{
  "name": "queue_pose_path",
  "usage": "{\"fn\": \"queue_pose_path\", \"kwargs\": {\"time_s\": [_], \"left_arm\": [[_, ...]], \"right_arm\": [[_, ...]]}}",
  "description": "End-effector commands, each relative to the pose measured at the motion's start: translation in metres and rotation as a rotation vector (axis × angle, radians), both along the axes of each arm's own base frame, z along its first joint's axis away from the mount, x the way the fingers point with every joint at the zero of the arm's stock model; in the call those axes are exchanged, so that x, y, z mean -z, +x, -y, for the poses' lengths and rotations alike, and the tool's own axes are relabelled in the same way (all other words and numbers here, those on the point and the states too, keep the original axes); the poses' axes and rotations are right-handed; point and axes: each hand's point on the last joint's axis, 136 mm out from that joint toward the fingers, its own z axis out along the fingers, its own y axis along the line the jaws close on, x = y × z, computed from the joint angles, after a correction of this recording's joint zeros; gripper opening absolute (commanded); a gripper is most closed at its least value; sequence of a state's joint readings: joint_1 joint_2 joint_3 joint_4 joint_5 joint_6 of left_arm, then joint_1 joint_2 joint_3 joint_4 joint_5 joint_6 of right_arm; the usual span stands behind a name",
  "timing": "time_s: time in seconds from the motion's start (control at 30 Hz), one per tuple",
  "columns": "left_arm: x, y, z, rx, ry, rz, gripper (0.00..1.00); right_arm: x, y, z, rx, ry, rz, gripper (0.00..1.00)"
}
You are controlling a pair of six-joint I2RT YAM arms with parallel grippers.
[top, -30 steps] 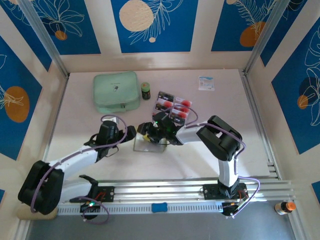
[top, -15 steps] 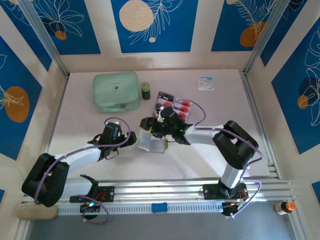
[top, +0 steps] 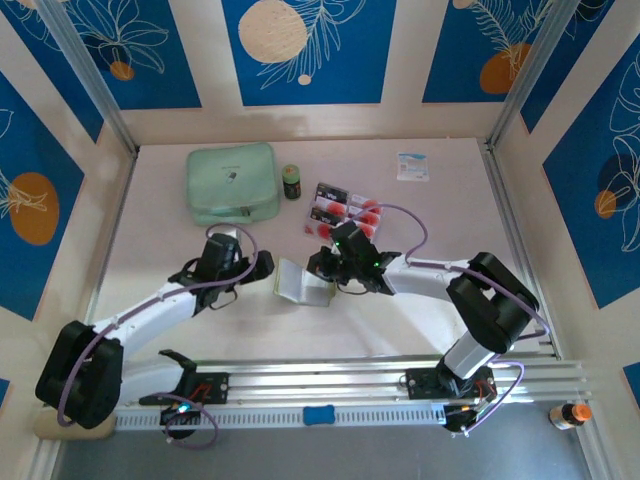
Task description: Put the credit cards into the card holder
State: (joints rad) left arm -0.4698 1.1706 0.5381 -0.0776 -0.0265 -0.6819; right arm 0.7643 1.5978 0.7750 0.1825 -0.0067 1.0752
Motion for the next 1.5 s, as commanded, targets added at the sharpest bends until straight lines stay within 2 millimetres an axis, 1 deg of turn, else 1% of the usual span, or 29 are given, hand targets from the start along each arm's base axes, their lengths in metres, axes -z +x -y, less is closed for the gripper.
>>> {"fn": "queue_pose_path", "kwargs": {"time_s": [0.0,0.13,0.3,0.5,0.63,0.73,0.83,1.07,1.17,1.3,1.47], "left_arm": [[-0.017,0.002,0.010,0.025,-0.027,0.002,1.00],[-0.025,0.007,0.016,0.038,-0.046,0.009,1.00],[-0.027,0.008,0.018,0.045,-0.043,0.008,1.00],[-0.023,0.007,0.019,0.056,-0.036,-0.002,1.00],[-0.019,0.006,0.021,0.067,-0.031,-0.014,1.00],[-0.014,0.006,0.023,0.080,-0.018,-0.026,1.00],[-0.006,0.005,0.025,0.095,0.004,-0.043,1.00],[0.019,-0.003,0.027,0.132,0.059,-0.095,1.00],[0.031,-0.008,0.027,0.139,0.081,-0.117,1.00],[0.038,-0.013,0.027,0.146,0.089,-0.122,1.00],[0.048,-0.015,0.027,0.165,0.130,-0.142,1.00]], "right_arm": [[0.006,-0.004,0.003,-0.031,-0.072,0.007,0.00],[0.010,-0.001,-0.006,-0.055,-0.086,0.008,0.00],[0.013,0.003,-0.020,-0.085,-0.084,0.002,0.00],[0.021,0.007,-0.040,-0.128,-0.080,-0.014,0.00],[0.033,0.006,-0.053,-0.158,-0.088,-0.039,0.00],[0.040,0.005,-0.057,-0.168,-0.083,-0.056,0.00],[0.042,0.005,-0.059,-0.170,-0.070,-0.065,0.00],[0.028,0.006,-0.061,-0.179,-0.031,-0.050,0.00],[0.025,0.006,-0.057,-0.173,-0.031,-0.043,0.00],[0.023,0.005,-0.049,-0.157,-0.031,-0.044,0.00],[0.014,0.004,-0.037,-0.136,-0.031,-0.025,0.00]]}}
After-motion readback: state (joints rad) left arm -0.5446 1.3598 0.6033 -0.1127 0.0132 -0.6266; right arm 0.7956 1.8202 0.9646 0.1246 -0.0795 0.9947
